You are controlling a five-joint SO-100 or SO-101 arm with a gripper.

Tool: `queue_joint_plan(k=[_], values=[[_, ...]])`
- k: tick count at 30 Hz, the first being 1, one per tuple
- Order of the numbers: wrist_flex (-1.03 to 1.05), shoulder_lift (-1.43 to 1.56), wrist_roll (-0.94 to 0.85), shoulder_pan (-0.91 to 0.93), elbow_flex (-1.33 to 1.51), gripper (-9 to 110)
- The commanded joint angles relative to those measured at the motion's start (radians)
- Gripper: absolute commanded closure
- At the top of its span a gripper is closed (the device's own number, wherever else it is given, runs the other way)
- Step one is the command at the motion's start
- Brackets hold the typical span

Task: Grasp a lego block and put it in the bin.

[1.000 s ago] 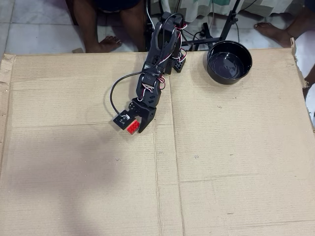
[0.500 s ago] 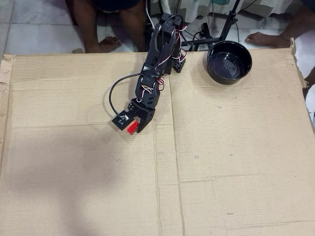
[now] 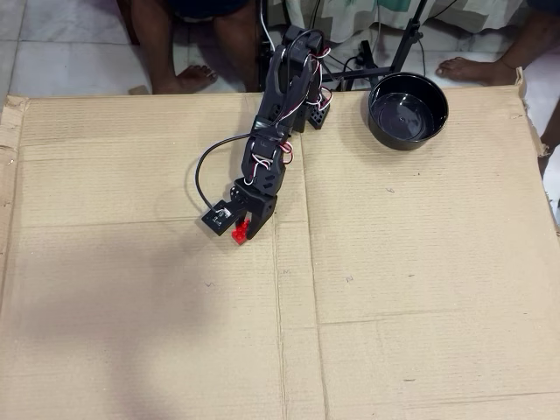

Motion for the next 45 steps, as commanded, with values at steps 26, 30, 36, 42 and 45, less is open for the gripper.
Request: queue_joint_plan(k=[26, 30, 36, 42, 45], values=[[0.419, 0.741, 0.012, -0.463, -0.063, 101], [0.423, 0.839, 0.044, -0.586, -0.063, 101], [0.413, 0.954, 0.155, -0.79, -0.075, 101], [0.425, 1.035, 0.242, -0.988, -0.069, 101], [0.425, 1.088, 0.282, -1.078, -0.06, 101]])
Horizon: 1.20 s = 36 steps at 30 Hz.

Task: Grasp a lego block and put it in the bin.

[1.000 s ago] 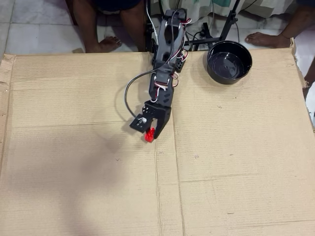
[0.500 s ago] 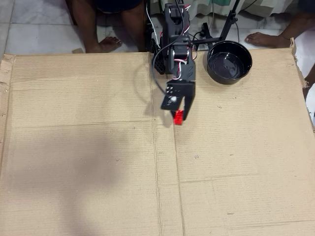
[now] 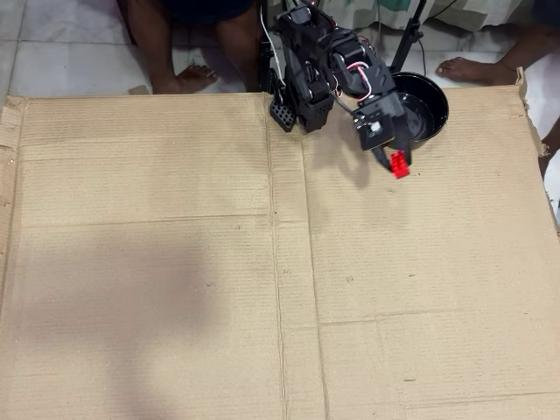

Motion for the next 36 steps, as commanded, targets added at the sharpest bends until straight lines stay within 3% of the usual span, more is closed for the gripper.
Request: queue_joint_plan(k=[1, 16, 36], values=[[0.002, 0.061, 0.032, -0.084, -0.032, 101], [0.003, 0.339, 0.034, -0.479, 0.015, 101], [-0.009, 0.614, 0.021, -0.821, 0.43, 101]])
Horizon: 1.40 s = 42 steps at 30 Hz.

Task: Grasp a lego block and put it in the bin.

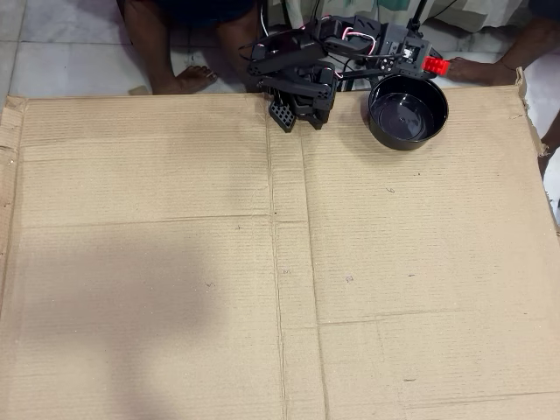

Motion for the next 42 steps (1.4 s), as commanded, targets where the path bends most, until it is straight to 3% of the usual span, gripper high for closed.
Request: queue_joint_plan(k=[1, 9, 17, 25, 42], values=[[-0.012, 0.009, -0.006, -0.054, 0.025, 101], [-0.002, 0.044, -0.006, -0.094, 0.175, 101], [-0.002, 0.109, -0.008, -0.095, 0.239, 83], [-0.002, 0.117, -0.008, -0.075, 0.276, 81], [-0.002, 0.115, -0.006, 0.431, 0.356, 82]])
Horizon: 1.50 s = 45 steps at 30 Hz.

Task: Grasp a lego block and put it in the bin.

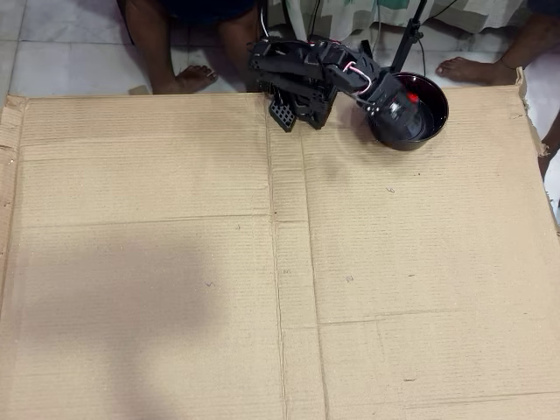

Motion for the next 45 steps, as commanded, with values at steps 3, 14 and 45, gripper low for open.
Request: queue_joint_plan(k=[3, 14, 45], values=[[-0.002, -0.002, -0.005, 0.195, 0.021, 82], [-0.012, -0.002, -0.005, 0.611, 0.123, 82], [0.055, 0.008, -0.313, 0.888, 0.198, 101]])
